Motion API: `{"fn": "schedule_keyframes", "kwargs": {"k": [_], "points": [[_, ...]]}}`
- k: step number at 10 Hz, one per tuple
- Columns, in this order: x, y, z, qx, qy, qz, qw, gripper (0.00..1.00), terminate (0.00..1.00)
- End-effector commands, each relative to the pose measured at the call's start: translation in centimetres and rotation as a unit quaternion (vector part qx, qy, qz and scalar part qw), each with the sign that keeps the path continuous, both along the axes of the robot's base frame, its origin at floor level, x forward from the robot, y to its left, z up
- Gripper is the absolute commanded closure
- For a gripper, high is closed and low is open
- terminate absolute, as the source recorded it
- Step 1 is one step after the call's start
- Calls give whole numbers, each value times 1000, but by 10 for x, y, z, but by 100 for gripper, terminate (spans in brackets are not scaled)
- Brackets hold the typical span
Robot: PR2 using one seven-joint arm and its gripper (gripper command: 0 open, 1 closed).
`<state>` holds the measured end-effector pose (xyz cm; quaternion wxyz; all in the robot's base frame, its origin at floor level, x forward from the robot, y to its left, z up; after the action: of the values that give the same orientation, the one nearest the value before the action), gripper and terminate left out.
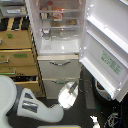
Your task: Opening the fridge
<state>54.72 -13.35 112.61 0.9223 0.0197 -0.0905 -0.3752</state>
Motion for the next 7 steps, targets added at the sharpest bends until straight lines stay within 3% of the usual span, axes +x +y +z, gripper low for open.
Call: {"fn": "schedule_keyframes", "kwargs": {"k": [1,2,3,7], "points": [[-76,458,-74,-4,-5,290,957,100,0],[-83,478,-75,-1,-16,311,950,100,0],[-94,530,-86,-12,-17,369,929,0,0],[-134,645,-116,4,-27,473,881,0,0]]}}
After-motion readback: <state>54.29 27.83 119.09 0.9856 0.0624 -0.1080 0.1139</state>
